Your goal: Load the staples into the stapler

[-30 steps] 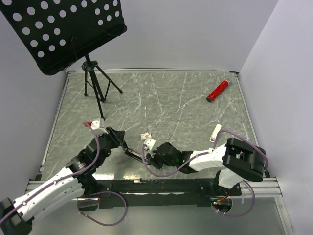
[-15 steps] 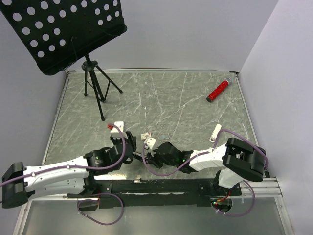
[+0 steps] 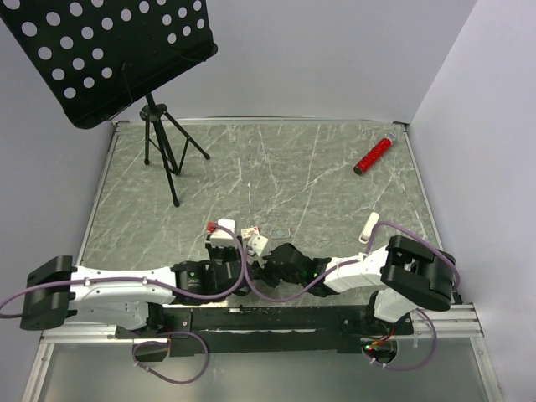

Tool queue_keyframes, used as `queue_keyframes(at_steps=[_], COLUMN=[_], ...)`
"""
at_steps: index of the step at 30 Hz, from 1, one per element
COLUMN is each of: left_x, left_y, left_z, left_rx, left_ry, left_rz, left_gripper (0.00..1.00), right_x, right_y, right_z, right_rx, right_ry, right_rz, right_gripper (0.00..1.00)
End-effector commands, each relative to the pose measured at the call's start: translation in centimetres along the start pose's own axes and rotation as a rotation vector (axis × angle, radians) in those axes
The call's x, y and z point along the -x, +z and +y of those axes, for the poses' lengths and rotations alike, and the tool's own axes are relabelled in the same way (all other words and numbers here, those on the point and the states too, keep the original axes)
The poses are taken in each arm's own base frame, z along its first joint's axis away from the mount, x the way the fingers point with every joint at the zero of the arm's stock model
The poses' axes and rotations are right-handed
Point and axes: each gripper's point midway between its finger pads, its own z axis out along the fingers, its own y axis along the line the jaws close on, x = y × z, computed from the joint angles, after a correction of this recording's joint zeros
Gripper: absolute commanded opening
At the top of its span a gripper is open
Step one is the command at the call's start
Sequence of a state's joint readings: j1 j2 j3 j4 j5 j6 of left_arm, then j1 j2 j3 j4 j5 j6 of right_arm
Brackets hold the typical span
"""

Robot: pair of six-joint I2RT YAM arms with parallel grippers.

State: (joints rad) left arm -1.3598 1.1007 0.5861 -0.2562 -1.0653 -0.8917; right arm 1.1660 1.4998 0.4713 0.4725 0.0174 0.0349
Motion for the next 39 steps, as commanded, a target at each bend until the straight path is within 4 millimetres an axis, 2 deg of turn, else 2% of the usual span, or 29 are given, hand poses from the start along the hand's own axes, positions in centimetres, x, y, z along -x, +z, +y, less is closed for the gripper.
queue_keyframes(at_steps=[1,5,8,9,11,16,21,29,33,35,38,39], left_x=[-6.0,-6.6,-6.9,-6.9,-7.1,-7.1,-7.5,-9.1,-9.1,-8.4,-6.9,-6.6], left_y=[-1.8,-2.0,-2.2,-2.3,-2.3,-2.3,-1.7,-1.1,-1.0,-1.0,-1.1,-0.8], left_z=[-5.6,-6.2,-7.4,-7.8,-8.1,-8.0,-6.9,-8.9,-8.3,-8.0,-6.9,-6.1], left_rx=[-0.159,-0.162,-0.202,-0.212,-0.207,-0.181,-0.119,-0.108,-0.066,-0.058,-0.028,-0.004], left_ry=[-0.283,-0.305,-0.316,-0.322,-0.318,-0.339,-0.332,-0.264,-0.277,-0.307,-0.346,-0.35], left_rz=[0.268,0.285,0.307,0.308,0.314,0.315,0.297,0.334,0.336,0.316,0.28,0.276], left_gripper=[0.37,0.37,0.37,0.38,0.41,0.42,0.5,0.61,0.63,0.67,0.77,0.79], right_x=[2.0,2.2,1.7,2.1,1.5,1.6,1.4,1.2,1.4,1.6,1.8,2.2], right_y=[0.0,0.0,0.1,0.2,0.3,0.5,0.1,-0.3,-0.4,-0.5,-1.0,-1.2], right_z=[0.0,-0.2,-0.3,-0.3,-0.4,-0.4,-0.5,-0.7,-0.7,-0.6,-0.6,-0.6], right_rx=[-0.004,-0.011,-0.019,-0.022,-0.025,-0.014,-0.004,-0.007,-0.005,0.0,0.005,0.001], right_ry=[0.04,0.045,0.065,0.075,0.095,0.129,0.159,0.155,0.15,0.155,0.164,0.17], right_rz=[-0.087,-0.108,-0.106,-0.13,-0.127,-0.158,-0.183,-0.201,-0.211,-0.22,-0.224,-0.237], right_gripper=[0.26,0.28,0.33,0.35,0.38,0.41,0.43,0.45,0.46,0.48,0.58,0.65])
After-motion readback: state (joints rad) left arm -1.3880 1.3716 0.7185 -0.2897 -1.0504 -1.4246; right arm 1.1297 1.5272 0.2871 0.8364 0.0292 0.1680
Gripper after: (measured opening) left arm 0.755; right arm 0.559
